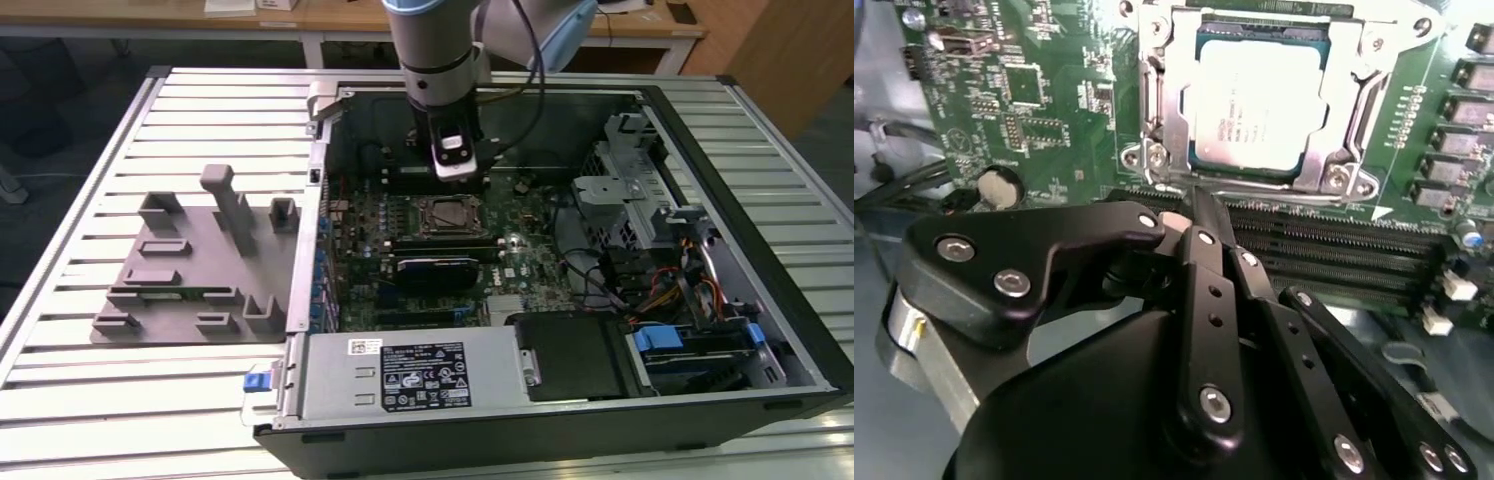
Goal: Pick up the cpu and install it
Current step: 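Install the first cpu locking lever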
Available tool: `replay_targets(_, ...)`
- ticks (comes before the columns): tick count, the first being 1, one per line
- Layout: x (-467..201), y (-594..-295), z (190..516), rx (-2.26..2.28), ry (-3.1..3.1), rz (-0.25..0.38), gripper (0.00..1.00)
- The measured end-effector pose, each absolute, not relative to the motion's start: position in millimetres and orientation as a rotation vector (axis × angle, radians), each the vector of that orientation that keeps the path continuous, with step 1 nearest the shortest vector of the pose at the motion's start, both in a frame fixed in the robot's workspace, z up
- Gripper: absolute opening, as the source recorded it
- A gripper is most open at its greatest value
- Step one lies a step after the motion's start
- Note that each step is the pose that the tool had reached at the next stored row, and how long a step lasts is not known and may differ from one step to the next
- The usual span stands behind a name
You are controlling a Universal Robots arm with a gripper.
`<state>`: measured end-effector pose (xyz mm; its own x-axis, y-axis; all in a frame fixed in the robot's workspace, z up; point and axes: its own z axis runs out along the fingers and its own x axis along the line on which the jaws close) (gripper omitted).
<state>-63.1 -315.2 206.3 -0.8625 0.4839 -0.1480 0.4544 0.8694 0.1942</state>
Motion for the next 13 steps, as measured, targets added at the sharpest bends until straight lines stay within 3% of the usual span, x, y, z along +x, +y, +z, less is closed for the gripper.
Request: replay_targets(13,-60.6,-315.2,214.5,0.737,2.896,0.208,0.11)
